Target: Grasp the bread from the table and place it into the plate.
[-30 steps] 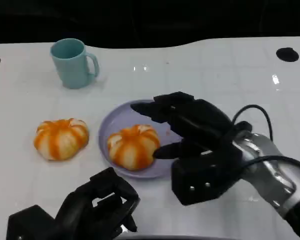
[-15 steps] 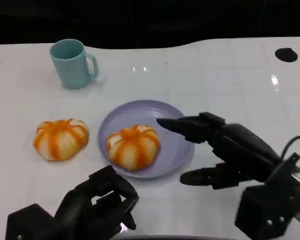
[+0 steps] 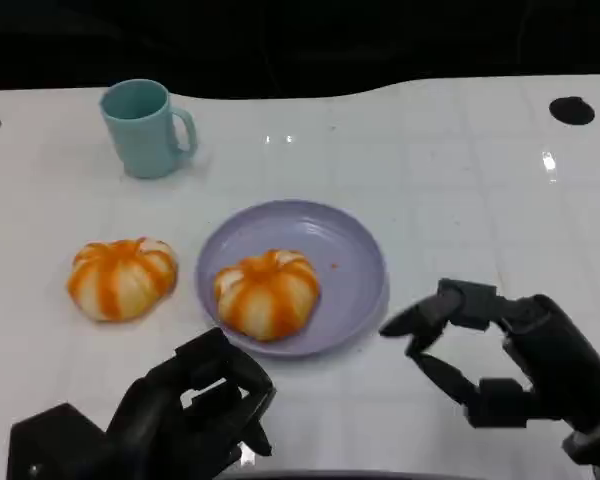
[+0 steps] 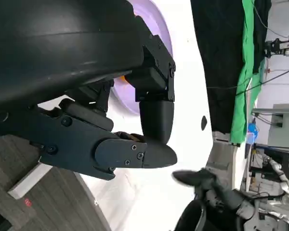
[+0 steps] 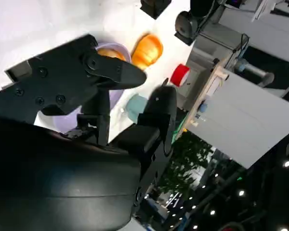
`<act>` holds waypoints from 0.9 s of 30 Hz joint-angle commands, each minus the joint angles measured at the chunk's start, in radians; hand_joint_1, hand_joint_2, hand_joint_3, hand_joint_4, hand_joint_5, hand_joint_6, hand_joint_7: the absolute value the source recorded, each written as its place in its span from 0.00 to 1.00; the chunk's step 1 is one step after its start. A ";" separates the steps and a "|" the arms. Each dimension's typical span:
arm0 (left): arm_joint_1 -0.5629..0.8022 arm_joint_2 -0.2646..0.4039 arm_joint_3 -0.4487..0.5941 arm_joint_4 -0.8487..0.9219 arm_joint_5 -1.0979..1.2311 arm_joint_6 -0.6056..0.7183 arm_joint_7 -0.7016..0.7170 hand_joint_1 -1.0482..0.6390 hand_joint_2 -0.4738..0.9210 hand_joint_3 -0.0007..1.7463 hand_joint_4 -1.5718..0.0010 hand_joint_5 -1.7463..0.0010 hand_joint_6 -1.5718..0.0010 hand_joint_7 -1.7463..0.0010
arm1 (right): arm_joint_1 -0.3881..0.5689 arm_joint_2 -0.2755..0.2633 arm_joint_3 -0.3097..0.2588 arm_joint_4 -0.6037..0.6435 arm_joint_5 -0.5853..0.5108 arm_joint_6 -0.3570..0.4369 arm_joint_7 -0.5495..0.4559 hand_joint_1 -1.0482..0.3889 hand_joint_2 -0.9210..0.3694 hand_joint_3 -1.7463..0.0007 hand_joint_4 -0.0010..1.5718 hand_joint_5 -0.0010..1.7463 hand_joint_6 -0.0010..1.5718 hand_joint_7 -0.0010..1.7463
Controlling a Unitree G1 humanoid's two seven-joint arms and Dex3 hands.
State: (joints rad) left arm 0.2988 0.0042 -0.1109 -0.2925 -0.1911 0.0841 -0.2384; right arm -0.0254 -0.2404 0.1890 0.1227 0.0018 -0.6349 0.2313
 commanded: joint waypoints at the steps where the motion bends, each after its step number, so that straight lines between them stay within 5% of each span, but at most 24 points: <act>1: 0.001 0.013 0.012 0.008 -0.011 -0.006 -0.005 0.29 1.00 0.18 0.57 0.00 0.63 0.12 | 0.056 0.007 -0.043 -0.041 0.018 0.012 -0.005 0.67 0.39 0.18 0.54 0.94 0.53 0.76; 11: -0.005 0.023 0.034 0.018 -0.035 -0.010 -0.020 0.30 1.00 0.17 0.57 0.00 0.63 0.12 | 0.186 0.047 -0.073 -0.122 0.060 0.100 0.001 0.66 0.43 0.16 0.55 1.00 0.48 0.84; 27: -0.004 0.038 0.046 0.048 -0.022 -0.073 -0.029 0.27 1.00 0.16 0.57 0.00 0.63 0.12 | 0.165 0.076 -0.106 -0.029 0.009 0.036 -0.010 0.61 0.42 0.19 0.55 1.00 0.48 0.86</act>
State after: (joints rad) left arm 0.2926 0.0279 -0.0744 -0.2526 -0.2090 0.0298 -0.2541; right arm 0.1500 -0.1639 0.0932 0.0832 0.0119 -0.5928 0.2224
